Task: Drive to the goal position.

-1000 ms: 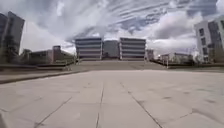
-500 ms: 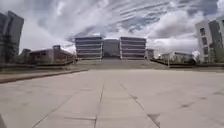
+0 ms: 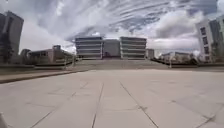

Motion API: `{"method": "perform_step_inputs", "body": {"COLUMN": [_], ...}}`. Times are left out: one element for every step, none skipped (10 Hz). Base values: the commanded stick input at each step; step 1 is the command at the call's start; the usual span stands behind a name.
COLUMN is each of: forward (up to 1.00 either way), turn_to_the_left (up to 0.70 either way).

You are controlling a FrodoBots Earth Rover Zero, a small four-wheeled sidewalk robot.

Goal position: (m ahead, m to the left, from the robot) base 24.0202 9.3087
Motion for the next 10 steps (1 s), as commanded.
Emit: {"method": "perform_step_inputs", "body": {"forward": [1.00,1.00,1.00,1.00,1.00,1.00,1.00,1.00,1.00,1.00], "turn_to_the_left": [0.01,0.00,0.00,0.00,0.00,0.04,0.09,0.13,0.06,0.06]}}
